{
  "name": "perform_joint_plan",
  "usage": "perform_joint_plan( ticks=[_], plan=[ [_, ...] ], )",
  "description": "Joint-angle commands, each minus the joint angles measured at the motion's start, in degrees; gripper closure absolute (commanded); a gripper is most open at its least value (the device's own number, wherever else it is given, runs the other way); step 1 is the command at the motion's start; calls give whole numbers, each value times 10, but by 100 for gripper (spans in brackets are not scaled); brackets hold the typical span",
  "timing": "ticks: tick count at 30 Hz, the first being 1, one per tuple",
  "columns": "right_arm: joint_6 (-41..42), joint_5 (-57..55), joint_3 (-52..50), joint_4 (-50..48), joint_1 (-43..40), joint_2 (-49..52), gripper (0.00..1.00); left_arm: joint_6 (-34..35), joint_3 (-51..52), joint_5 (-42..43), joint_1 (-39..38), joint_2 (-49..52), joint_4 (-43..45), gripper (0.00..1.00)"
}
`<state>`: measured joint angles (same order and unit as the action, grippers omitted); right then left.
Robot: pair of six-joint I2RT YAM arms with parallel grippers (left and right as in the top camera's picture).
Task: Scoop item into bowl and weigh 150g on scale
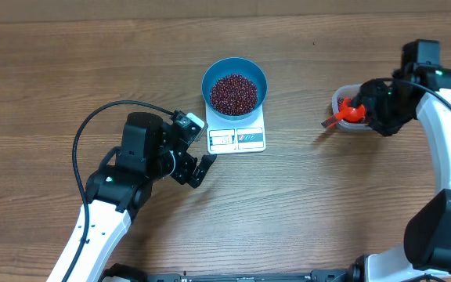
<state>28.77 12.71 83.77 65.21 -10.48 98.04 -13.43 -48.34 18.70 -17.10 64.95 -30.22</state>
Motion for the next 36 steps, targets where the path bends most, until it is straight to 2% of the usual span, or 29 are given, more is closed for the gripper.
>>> perform_joint_plan(
  ticks=[1, 3, 5, 8, 17, 21, 28, 32, 36],
  plan=[
    [-38, 30, 2, -2, -13, -26, 35, 8, 2, 4, 2, 3, 1, 0],
    [-71, 51, 7, -2, -14, -47, 31, 8, 2, 4, 2, 3, 0, 0],
    [-111, 67, 13, 0, -14, -73, 18, 8, 2, 4, 2, 3, 1, 0],
    [-144, 71, 22, 10, -9, -117, 10, 8, 2, 4, 2, 3, 1, 0],
    [-156, 105, 26, 63, -7, -269, 0, 8, 2, 4, 2, 3, 1, 0],
    [-153, 105, 26, 96, -7, -304, 0, 8, 2, 4, 2, 3, 0, 0],
    [-161, 83, 26, 99, -8, -312, 0, 8, 2, 4, 2, 3, 1, 0],
    [-236, 108, 26, 107, -2, -320, 0, 8, 2, 4, 2, 3, 0, 0],
    [-263, 104, 18, 102, 26, -344, 0, 8, 2, 4, 2, 3, 0, 1]
  ],
)
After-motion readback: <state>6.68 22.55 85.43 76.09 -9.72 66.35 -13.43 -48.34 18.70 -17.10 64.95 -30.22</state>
